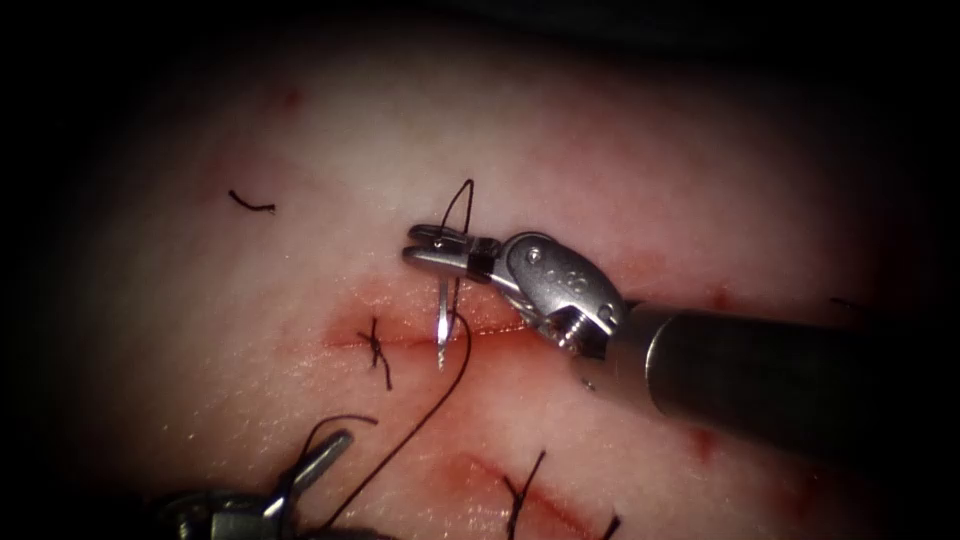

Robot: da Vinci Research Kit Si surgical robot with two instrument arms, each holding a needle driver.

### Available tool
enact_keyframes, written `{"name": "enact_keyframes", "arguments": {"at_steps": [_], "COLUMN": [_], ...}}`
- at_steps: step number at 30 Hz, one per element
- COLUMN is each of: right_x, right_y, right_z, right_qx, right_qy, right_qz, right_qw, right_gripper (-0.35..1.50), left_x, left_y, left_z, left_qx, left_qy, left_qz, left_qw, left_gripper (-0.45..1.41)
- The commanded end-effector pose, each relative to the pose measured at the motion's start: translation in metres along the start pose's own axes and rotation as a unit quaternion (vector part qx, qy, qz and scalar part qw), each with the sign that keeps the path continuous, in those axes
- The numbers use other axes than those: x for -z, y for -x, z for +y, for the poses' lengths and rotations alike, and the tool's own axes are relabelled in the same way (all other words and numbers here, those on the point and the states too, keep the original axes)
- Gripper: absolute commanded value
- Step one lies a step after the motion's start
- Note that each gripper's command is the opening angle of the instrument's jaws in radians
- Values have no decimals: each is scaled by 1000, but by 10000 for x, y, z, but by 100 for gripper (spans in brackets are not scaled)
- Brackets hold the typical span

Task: Wound Closure
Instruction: Insert the left tool into the incision.

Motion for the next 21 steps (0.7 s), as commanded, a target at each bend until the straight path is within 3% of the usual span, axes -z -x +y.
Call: {"name": "enact_keyframes", "arguments": {"at_steps": [1,6,10,12,13,15,16,19,20,21], "right_x": [-7,-6,-5,-4,-3,-3,-1,2,4,5], "right_y": [8,8,8,8,8,7,7,7,6,5], "right_z": [-1,-1,-2,-3,-3,-3,-3,-3,-3,-2], "right_qx": [1,1,4,4,4,4,7,6,9,9], "right_qy": [-1,1,2,1,0,0,-1,0,2,2], "right_qz": [-2,-5,-5,-5,-8,-8,-8,-9,-10,-10], "right_qw": [1000,1000,1000,1000,1000,1000,1000,1000,1000,1000], "right_gripper": [-35,-35,-35,-35,-35,-35,-35,-35,-35,-35], "left_x": [9,42,50,54,56,57,61,65,69,70], "left_y": [14,49,73,95,121,133,162,184,201,204], "left_z": [-8,-36,-52,-64,-77,-82,-94,-109,-134,-145], "left_qx": [19,62,75,80,75,72,83,89,105,112], "left_qy": [6,20,33,44,53,54,62,69,52,45], "left_qz": [3,12,30,39,46,47,43,32,8,-4], "left_qw": [1000,998,996,995,995,995,994,993,993,993], "left_gripper": [62,61,57,52,51,51,51,47,32,32]}}
